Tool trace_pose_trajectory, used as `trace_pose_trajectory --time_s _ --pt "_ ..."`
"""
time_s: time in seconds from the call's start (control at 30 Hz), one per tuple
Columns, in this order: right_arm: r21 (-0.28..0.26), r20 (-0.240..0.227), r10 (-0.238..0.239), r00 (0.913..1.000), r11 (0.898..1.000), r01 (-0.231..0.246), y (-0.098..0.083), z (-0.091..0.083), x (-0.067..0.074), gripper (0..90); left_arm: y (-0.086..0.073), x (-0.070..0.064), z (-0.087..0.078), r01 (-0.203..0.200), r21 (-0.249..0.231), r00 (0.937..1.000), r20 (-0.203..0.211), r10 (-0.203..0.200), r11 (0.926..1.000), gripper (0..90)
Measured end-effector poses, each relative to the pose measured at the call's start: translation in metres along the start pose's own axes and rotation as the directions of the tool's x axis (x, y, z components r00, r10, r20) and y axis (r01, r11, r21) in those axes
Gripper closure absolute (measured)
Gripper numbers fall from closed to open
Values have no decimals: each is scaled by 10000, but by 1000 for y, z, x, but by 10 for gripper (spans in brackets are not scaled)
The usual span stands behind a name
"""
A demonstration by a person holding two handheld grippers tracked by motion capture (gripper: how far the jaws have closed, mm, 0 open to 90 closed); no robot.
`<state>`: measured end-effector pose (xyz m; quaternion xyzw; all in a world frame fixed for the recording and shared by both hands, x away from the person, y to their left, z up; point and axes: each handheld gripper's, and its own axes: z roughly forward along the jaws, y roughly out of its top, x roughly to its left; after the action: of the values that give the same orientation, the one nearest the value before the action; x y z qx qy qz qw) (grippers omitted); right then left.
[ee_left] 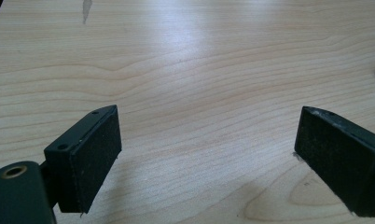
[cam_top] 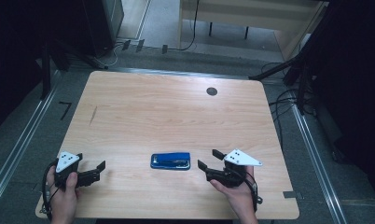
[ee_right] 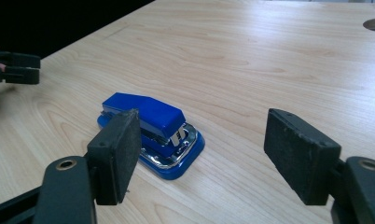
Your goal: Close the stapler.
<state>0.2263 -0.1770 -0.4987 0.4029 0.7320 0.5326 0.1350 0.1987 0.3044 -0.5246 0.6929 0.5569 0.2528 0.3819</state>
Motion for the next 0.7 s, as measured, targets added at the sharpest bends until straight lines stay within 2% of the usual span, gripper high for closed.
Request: trace_pose_trajectory --time_s 0.07,0.2,0.37,0.47,0.7 --pt "-69 -29 -121 9999 9999 121 0 -5 -3 239 0 0 0 6 8 10000 -12 -6 10000 75" --pt "-361 259 203 9995 9992 -193 -1 -13 -11 164 0 0 0 -36 42 10000 -21 36 10000 75" --pt "-375 689 287 9972 9990 -262 -1 -24 -20 131 0 0 0 -54 53 10000 37 53 10000 76" --pt "-512 447 565 9974 9972 -542 -1 -31 -25 116 0 0 0 -36 46 10000 33 36 10000 76" --pt "-581 839 592 9947 9968 -544 -5 -44 -39 93 0 0 0 -35 50 10000 30 35 10000 76"
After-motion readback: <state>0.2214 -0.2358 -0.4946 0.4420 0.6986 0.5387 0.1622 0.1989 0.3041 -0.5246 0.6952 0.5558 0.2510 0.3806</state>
